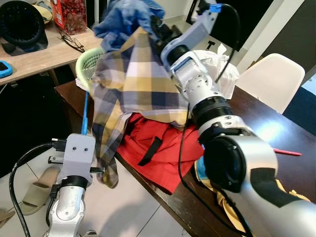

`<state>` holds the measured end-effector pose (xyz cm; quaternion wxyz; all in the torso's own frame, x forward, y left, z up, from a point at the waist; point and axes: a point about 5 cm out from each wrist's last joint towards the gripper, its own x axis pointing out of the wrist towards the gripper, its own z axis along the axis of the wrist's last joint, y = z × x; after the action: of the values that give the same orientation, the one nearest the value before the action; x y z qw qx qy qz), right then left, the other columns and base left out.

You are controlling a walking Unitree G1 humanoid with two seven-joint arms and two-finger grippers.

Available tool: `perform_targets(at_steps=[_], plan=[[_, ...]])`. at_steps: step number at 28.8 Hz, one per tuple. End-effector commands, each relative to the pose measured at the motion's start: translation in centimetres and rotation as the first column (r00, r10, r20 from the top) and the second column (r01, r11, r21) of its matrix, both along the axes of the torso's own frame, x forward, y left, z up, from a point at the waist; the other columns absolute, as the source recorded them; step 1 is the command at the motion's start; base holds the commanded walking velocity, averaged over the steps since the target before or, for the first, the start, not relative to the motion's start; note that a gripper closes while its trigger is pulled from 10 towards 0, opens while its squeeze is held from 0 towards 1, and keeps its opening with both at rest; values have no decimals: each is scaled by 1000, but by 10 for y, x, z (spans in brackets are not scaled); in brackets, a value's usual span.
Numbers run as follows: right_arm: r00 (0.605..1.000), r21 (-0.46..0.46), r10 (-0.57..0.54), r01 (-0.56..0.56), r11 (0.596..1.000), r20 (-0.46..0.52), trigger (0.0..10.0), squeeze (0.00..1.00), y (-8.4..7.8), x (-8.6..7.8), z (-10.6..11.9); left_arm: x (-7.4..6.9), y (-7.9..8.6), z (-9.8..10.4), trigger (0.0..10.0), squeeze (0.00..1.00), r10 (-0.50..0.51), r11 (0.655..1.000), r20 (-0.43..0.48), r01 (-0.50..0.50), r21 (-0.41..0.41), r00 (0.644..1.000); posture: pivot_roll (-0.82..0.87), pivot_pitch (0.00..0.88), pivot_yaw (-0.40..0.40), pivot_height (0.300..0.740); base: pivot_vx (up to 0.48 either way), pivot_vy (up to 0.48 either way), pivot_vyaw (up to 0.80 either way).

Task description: Hang hanger

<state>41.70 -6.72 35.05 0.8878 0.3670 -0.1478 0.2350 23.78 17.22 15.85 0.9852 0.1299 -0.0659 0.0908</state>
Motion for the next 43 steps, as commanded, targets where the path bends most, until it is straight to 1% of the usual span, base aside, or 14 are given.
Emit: perform_targets(at_steps=[1, 6, 7, 11, 12, 13, 16, 17, 23, 24, 29, 38, 42, 43], plan=[[997, -15, -51, 52, 999, 65, 0, 0, -11, -1, 15, 0, -5, -5, 10000, 0, -9, 1000, -12, 9, -21, 1000, 269, 114, -241, 740, 0, 0, 0], [995, -155, -20, 34, 987, 94, 0, 0, -2, -2, 9, 0, -6, -5, 10000, 0, -8, 1000, -11, 8, -22, 1000, 266, 114, -241, 740, 0, 0, 0], [991, -366, 33, 18, 931, 131, 0, 0, 11, -4, -4, 0, -6, -5, 10000, 0, -8, 1000, -11, 7, -23, 1000, 266, 116, -242, 740, 0, 0, 0], [991, -366, 33, 18, 931, 131, 0, 0, 11, -4, -4, 0, -6, -5, 10000, 0, -8, 1000, -11, 7, -23, 1000, 266, 116, -242, 740, 0, 0, 0], [981, -544, 138, -41, 838, 139, 7294, 0, 23, -8, -21, 0, -6, -5, 10000, 0, -7, 1000, -10, 7, -24, 1000, 267, 117, -241, 740, 0, 0, 0], [952, -690, 282, -126, 713, 117, 10000, 447, 29, -12, -39, 1, -6, -5, 10000, 0, -8, 1000, -10, 8, -26, 1000, 265, 118, -240, 740, 0, 0, 0], [952, -690, 282, -126, 713, 117, 10000, 447, 29, -12, -39, 1, -6, -5, 10000, 0, -8, 1000, -10, 8, -26, 1000, 265, 118, -240, 740, 0, 0, 0], [917, -765, 389, -188, 616, 88, 10000, 1000, 29, -16, -50, 1, -6, -5, 10000, 0, -8, 1000, -9, 8, -26, 1000, 265, 118, -240, 740, 0, 0, 0], [891, -792, 446, -213, 572, 83, 10000, 945, 26, -19, -52, 1, -5, -5, 10000, 0, -9, 1000, -9, 8, -27, 1000, 261, 117, -240, 740, 0, 0, 0], [886, -819, 455, -196, 539, 88, 10000, 0, 29, -20, -55, 1, -5, -5, 10000, 0, -9, 1000, -9, 9, -26, 1000, 257, 113, -240, 740, 0, 0, 0], [885, -858, 455, -155, 489, 99, 10000, 0, 50, -25, -65, 3, -6, -5, 10000, 0, -10, 1000, -7, 10, -27, 1000, 260, 111, -239, 740, 0, 0, 0], [884, -731, 451, -229, 643, 120, 10000, 0, 66, -30, -47, 3, -8, -5, 10000, 0, -12, 1000, -5, 12, -28, 1000, 258, 105, -240, 740, 0, 0, 0], [892, -726, 433, -213, 654, 128, 10000, 0, 66, -29, -45, 3, -8, -5, 10000, 0, -13, 1000, -5, 13, -28, 1000, 258, 104, -239, 740, 0, 0, 0], [900, -730, 415, -195, 655, 132, 2392, 0, 65, -28, -44, 3, -8, -5, 10000, 0, -13, 1000, -5, 13, -28, 1000, 259, 103, -240, 740, 0, 0, 0]])
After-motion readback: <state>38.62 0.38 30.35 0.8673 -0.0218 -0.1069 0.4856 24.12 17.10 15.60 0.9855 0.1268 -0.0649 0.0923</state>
